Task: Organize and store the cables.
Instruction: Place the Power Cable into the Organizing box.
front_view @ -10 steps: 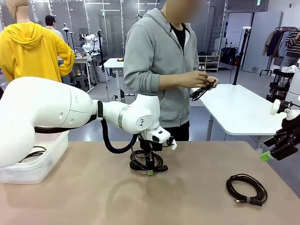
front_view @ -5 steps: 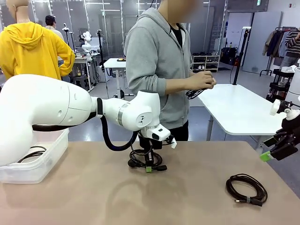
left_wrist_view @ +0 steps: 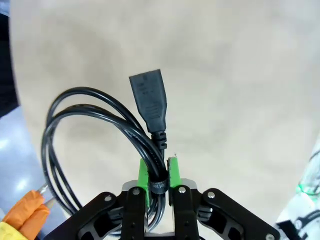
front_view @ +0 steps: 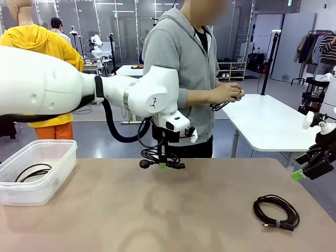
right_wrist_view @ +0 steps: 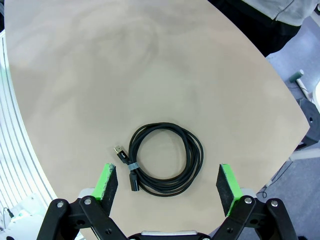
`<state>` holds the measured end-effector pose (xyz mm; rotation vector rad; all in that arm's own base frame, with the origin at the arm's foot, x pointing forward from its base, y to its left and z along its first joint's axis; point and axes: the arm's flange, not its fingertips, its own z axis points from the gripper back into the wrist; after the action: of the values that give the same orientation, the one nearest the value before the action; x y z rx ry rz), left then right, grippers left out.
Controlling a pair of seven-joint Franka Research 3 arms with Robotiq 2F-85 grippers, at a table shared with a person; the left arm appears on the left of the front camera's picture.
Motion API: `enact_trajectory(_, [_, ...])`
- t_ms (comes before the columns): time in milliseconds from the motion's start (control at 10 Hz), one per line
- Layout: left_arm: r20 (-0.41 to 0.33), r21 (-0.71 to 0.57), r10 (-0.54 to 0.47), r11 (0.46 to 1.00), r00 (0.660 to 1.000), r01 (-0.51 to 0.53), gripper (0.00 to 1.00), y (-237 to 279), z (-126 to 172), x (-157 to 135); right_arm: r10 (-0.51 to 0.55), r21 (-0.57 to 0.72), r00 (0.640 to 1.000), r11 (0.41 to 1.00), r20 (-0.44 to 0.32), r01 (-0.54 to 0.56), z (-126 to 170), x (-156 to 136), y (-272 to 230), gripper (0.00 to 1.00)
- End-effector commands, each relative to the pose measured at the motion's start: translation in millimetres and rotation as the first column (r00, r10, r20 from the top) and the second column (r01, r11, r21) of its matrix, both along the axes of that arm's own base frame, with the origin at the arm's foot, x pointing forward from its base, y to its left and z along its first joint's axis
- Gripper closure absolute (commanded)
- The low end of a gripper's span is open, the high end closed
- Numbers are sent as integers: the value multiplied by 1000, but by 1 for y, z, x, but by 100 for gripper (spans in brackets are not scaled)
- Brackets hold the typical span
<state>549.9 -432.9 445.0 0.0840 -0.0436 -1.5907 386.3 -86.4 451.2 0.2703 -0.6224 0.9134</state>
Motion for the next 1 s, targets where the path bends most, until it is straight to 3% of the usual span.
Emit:
enact_trajectory(0, [44, 42, -35, 999, 998, 33, 88, 17, 9, -23, 6, 1, 1000, 1000, -6, -6, 1, 1, -1, 0])
enact_trajectory(100, [0, 0, 0, 1000, 1000, 0, 88, 0, 0, 0, 6, 1, 1000, 1000, -6, -6, 1, 1, -1, 0])
enact_trajectory(600, [0, 0, 0, 1000, 1000, 0, 88, 0, 0, 0, 6, 1, 1000, 1000, -6, -6, 1, 1, -1, 0])
enact_trajectory(700, [-10, 11, -10, 1000, 1000, 10, 82, 1, -9, 0, 6, 1, 1000, 1000, -6, -6, 1, 1, -1, 0])
enact_trajectory(900, [4, -19, -85, 996, 996, 85, 82, 24, 18, -9, 6, 1, 1000, 1000, -6, -6, 1, 1, -1, 0])
